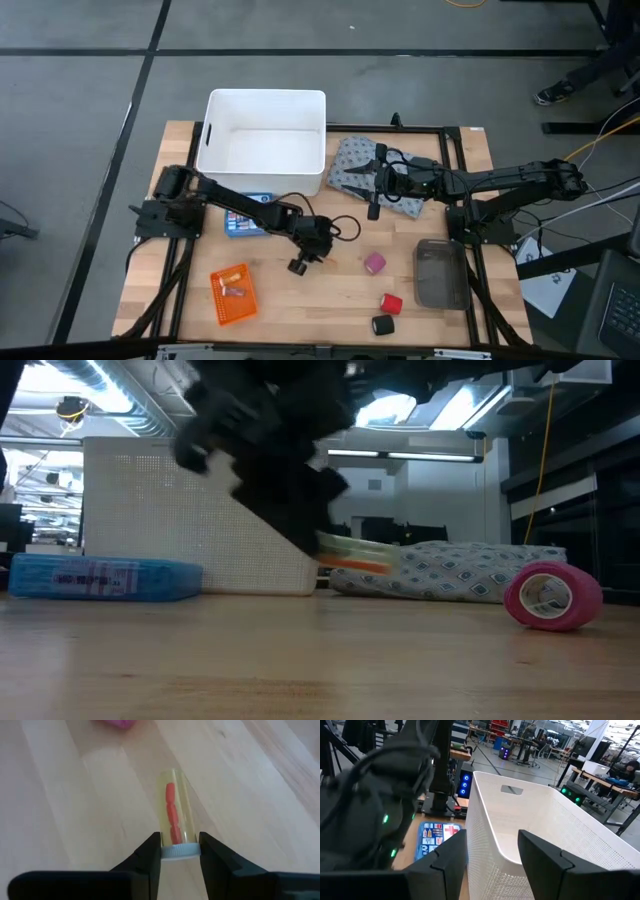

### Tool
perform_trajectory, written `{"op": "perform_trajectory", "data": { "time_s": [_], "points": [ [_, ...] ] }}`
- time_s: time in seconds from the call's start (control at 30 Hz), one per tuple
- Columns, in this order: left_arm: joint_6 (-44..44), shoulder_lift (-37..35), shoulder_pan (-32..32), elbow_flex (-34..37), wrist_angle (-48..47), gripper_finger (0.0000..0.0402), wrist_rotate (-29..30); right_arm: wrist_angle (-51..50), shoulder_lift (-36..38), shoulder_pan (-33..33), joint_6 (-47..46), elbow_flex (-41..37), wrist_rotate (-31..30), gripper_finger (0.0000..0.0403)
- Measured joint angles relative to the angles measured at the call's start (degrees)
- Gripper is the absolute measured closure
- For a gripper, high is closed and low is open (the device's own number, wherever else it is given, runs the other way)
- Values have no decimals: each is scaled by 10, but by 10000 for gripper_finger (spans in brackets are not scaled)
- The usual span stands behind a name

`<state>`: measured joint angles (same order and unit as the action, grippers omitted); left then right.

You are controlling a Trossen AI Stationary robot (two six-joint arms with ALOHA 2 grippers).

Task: Pick & place medical supplies in basket/bin
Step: Put the yellow pill bottle in the orange bin

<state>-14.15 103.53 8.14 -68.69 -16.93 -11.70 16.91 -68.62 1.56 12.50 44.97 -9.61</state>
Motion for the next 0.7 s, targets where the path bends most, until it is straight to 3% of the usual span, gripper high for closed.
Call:
{"op": "perform_trajectory", "data": {
  "time_s": [0.2, 0.47, 0.7],
  "points": [
    [14, -88, 17, 0, -158, 304, 1, 0, 0, 0, 0, 0, 0, 225],
    [109, -133, 78, 0, -357, 304, -4, 0, 0, 0, 0, 0, 2, 224],
    [184, -133, 153, 0, -389, 304, -23, 0, 0, 0, 0, 0, 2, 224]
  ]
}}
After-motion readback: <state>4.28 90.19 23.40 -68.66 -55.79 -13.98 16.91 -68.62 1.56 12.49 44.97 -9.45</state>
